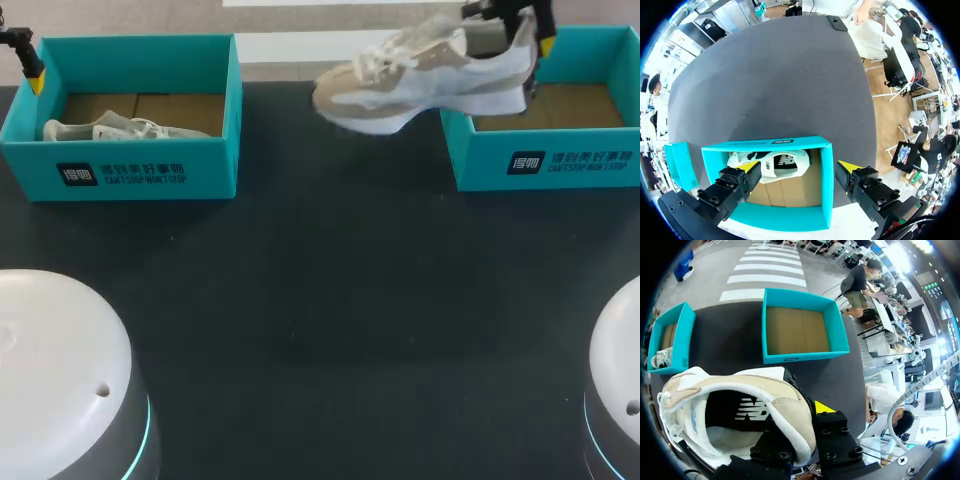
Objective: Take the shoe out of the shoebox, open the shoe tongue, remove and reinsert the insole, then place the shoe into the shoebox
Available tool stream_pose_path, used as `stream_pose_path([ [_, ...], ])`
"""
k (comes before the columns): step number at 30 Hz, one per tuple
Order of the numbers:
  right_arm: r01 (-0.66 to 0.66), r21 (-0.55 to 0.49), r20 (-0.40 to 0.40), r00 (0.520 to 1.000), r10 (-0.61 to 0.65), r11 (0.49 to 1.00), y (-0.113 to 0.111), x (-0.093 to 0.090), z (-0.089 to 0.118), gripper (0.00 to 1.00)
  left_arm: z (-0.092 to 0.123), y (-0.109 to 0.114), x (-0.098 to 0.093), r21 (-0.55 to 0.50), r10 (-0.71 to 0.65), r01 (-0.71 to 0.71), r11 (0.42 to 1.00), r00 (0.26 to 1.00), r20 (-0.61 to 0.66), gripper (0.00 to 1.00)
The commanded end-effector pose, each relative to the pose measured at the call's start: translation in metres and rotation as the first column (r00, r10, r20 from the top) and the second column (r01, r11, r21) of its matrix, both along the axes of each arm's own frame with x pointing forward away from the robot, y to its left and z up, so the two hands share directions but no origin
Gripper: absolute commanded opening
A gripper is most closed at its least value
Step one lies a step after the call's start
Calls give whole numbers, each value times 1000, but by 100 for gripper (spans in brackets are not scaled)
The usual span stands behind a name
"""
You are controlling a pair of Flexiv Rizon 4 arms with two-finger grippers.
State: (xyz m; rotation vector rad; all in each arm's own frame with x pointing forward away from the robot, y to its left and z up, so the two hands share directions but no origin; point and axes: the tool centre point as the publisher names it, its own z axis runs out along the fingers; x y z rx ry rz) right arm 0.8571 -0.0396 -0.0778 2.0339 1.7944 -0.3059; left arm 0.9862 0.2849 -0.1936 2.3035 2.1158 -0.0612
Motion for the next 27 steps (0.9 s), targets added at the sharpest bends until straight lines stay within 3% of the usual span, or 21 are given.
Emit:
stream_pose_path([
  [1,-16,-7,16,1000,16,1000,26,-18,0,0,0,0,-1,0,-1,1,1000,1000,1,100],
  [24,-16,-7,16,1000,16,1000,26,-18,0,0,0,0,-1,0,-1,1,1000,1000,1,100],
  [27,24,-34,37,999,-23,999,34,-42,-4,0,0,0,-1,0,-1,1,1000,1000,1,100],
])
